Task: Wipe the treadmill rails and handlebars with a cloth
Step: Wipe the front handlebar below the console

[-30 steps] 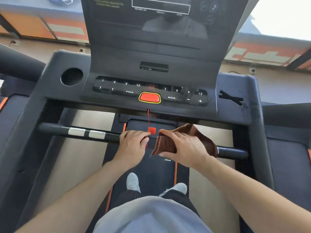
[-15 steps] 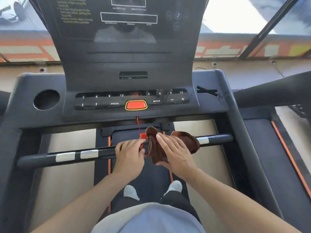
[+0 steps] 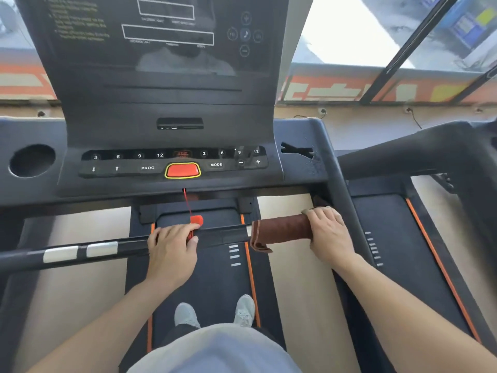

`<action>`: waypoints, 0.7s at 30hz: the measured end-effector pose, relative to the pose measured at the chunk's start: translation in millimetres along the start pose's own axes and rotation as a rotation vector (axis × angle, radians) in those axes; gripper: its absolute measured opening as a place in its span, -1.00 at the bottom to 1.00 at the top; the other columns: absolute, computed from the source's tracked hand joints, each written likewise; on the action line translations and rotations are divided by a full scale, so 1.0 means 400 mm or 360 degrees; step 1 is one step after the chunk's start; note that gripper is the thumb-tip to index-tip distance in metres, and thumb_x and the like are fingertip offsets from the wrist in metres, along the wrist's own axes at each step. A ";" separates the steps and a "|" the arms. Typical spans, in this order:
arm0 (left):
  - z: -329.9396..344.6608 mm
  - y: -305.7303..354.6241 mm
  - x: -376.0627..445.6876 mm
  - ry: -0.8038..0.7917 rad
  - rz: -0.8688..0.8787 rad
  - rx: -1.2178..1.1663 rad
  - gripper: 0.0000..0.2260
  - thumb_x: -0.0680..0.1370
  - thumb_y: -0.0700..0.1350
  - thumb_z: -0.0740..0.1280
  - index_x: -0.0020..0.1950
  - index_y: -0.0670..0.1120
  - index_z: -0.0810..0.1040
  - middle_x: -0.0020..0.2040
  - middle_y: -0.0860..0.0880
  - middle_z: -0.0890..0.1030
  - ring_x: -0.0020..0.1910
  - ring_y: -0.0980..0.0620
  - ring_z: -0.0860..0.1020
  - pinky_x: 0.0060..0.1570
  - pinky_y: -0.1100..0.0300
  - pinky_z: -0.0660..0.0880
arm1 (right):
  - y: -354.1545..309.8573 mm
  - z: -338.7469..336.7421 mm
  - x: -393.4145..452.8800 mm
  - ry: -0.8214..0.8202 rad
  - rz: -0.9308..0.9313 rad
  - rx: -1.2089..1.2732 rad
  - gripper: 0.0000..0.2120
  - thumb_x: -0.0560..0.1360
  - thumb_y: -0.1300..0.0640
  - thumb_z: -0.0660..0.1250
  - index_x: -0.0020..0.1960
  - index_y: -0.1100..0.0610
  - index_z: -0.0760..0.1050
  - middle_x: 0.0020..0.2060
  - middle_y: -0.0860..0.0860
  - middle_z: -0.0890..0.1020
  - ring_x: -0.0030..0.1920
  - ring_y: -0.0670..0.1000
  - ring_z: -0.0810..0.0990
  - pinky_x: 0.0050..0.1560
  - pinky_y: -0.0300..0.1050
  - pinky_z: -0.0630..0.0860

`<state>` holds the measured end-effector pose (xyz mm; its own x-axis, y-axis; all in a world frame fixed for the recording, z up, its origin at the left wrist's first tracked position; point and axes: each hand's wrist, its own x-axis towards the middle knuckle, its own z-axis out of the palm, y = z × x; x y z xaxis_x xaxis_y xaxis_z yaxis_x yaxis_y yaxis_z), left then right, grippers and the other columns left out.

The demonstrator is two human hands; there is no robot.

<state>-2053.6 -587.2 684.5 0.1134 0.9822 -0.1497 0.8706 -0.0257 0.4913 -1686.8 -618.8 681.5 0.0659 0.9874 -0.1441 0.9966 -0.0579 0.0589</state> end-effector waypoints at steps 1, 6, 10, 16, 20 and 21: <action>0.001 -0.001 0.002 -0.0019 -0.0005 -0.0007 -0.74 0.65 -0.11 0.25 0.30 0.10 0.56 0.21 0.14 0.61 0.34 0.02 0.43 0.51 0.00 0.02 | -0.021 0.006 0.003 0.0008 0.0041 0.0005 -0.44 0.28 0.22 0.44 0.28 0.05 0.52 0.12 0.00 0.60 0.25 0.12 0.49 0.56 0.07 0.18; 0.002 -0.005 -0.003 0.0009 0.0017 -0.0072 -0.77 0.66 -0.08 0.24 0.28 0.08 0.56 0.23 0.14 0.60 0.33 0.04 0.42 0.54 0.01 -0.02 | -0.119 0.002 0.020 -0.0021 -0.0061 0.0012 -0.53 0.30 -0.02 0.48 0.17 0.04 0.53 0.04 -0.01 0.63 0.16 0.14 0.56 0.43 0.16 0.28; -0.002 -0.004 -0.007 0.0002 -0.0001 -0.0089 -0.75 0.66 -0.03 0.22 0.32 0.08 0.54 0.25 0.14 0.58 0.35 0.06 0.40 0.56 0.03 -0.04 | -0.273 -0.022 0.032 0.0027 -0.0425 0.0175 -0.43 0.36 -0.28 0.37 0.23 0.05 0.51 0.05 -0.01 0.64 0.09 0.13 0.59 0.21 0.15 0.42; -0.012 0.001 -0.010 -0.0016 -0.0035 -0.0051 -0.72 0.66 -0.02 0.22 0.36 0.05 0.52 0.34 0.08 0.55 0.43 0.06 0.37 0.57 0.03 -0.01 | -0.497 -0.002 0.030 0.0075 -0.0707 0.0283 -0.27 0.40 -0.17 0.48 0.46 0.12 0.37 0.20 0.01 0.59 0.19 0.11 0.56 0.29 0.12 0.41; -0.017 0.020 0.003 -0.0035 -0.0117 -0.0054 -0.73 0.65 -0.04 0.24 0.34 0.07 0.54 0.33 0.08 0.57 0.43 0.04 0.37 0.57 0.06 -0.04 | -0.407 -0.005 0.040 0.0144 -0.0820 0.0333 -0.27 0.42 -0.07 0.44 0.53 0.05 0.31 0.17 -0.03 0.60 0.14 0.09 0.57 0.21 0.04 0.47; -0.018 0.024 0.008 -0.0042 -0.0149 -0.0043 -0.74 0.64 -0.04 0.25 0.32 0.08 0.55 0.30 0.07 0.59 0.41 0.03 0.39 0.56 0.06 -0.04 | -0.373 -0.006 0.039 0.0125 -0.0786 0.0299 -0.25 0.41 0.01 0.45 0.55 0.03 0.28 0.16 -0.04 0.60 0.14 0.10 0.57 0.21 0.04 0.48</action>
<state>-2048.2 -583.0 694.8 0.0450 0.9748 -0.2186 0.8648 0.0716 0.4970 -1834.5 -594.5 672.9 -0.4103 0.9113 -0.0349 0.9001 0.3985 -0.1759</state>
